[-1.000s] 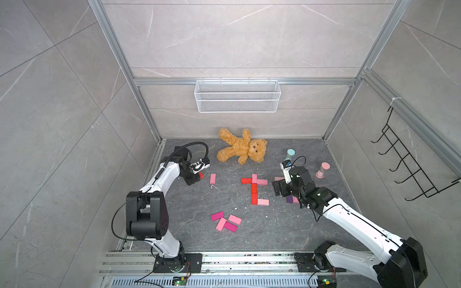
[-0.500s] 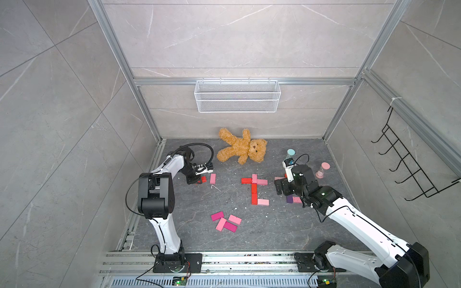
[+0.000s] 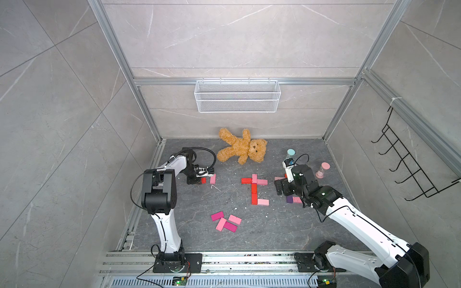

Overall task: Assemble the letter t with building blocks
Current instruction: Assemble the building block at the center of the board.

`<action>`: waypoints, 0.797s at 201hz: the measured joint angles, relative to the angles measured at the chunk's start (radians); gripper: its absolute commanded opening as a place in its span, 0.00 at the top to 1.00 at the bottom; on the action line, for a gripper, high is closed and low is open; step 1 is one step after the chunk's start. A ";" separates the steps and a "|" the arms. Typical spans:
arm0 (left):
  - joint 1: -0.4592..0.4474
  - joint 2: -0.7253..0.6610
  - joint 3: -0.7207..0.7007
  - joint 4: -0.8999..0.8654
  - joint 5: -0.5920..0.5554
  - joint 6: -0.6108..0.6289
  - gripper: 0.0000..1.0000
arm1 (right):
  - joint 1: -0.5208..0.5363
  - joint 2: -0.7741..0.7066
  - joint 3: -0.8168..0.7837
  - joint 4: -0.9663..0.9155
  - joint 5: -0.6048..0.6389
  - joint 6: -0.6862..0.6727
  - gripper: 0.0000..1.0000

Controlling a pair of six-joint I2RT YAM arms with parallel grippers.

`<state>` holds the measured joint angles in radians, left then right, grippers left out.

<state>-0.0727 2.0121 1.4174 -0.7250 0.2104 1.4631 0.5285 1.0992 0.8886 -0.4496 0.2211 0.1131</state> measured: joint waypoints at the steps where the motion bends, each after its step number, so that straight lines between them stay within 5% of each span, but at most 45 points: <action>1: 0.000 0.002 0.002 0.000 0.000 0.001 1.00 | 0.000 0.000 0.000 0.000 0.000 0.000 0.00; 160: -0.040 0.062 0.079 -0.023 -0.025 0.049 1.00 | 0.000 -0.030 -0.008 0.000 0.000 0.008 0.00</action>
